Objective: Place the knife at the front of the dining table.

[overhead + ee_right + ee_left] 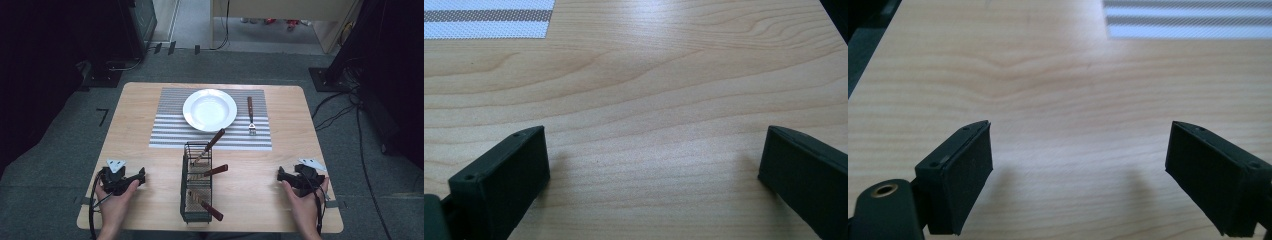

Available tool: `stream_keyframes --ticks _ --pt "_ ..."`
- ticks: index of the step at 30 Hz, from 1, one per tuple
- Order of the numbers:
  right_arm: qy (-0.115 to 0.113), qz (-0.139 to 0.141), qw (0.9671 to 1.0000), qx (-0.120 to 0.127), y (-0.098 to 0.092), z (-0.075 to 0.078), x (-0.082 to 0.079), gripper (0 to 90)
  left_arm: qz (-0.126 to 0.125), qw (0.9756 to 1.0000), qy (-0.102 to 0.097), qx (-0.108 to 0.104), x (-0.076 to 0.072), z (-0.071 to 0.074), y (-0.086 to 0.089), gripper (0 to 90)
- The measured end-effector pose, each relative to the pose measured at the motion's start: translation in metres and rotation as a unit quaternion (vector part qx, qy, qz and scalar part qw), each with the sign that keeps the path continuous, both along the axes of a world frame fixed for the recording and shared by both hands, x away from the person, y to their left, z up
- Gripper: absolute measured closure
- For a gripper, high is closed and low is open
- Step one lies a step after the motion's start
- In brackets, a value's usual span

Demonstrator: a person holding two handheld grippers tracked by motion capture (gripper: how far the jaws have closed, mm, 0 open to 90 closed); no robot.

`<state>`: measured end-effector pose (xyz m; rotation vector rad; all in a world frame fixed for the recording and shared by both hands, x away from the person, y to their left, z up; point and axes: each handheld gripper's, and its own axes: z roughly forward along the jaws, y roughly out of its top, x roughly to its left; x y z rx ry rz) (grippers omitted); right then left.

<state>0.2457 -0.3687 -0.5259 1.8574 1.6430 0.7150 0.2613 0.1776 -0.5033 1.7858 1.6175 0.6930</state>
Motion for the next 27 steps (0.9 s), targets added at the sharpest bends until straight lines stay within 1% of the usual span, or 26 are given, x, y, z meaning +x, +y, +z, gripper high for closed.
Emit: stream_keyframes --ticks 3,7,11,15,18,20,24,25,27 --pt "0.0 0.001 1.0 0.0 0.0 0.0 0.0 0.0 -0.012 0.9997 -0.011 -0.018 0.001 0.012 -0.005 11.6" --pt "0.0 0.001 1.0 -0.001 0.0 0.0 0.0 0.0 -0.028 0.9988 -0.029 -0.026 0.001 0.03 -0.012 11.6" --pt "0.0 0.003 1.0 -0.001 0.0 0.0 0.0 0.0 -0.044 0.9973 -0.046 -0.036 0.004 0.048 -0.019 11.6" --pt "0.0 0.004 1.0 -0.001 0.0 0.0 0.0 0.0 -0.056 0.9952 -0.063 -0.05 0.007 0.062 -0.029 11.6" --pt "-0.001 0.005 1.0 -0.001 0.0 0.0 0.0 0.0 -0.072 0.9933 -0.073 -0.054 0.009 0.072 -0.039 11.7" --pt "0.0 0.005 1.0 -0.001 0.001 0.0 0.0 0.0 -0.083 0.9916 -0.078 -0.061 0.011 0.077 -0.046 11.7" --pt "0.0 0.007 1.0 -0.001 0.001 0.0 0.0 0.0 -0.104 0.9875 -0.087 -0.08 0.014 0.086 -0.059 13.4" --pt "0.0 0.007 1.0 -0.001 0.001 0.0 0.0 0.0 -0.111 0.9864 -0.087 -0.085 0.015 0.088 -0.063 13.4" --pt "0.0 0.009 1.0 -0.002 0.001 0.0 0.0 0.0 -0.127 0.9841 -0.088 -0.087 0.017 0.092 -0.071 13.5"
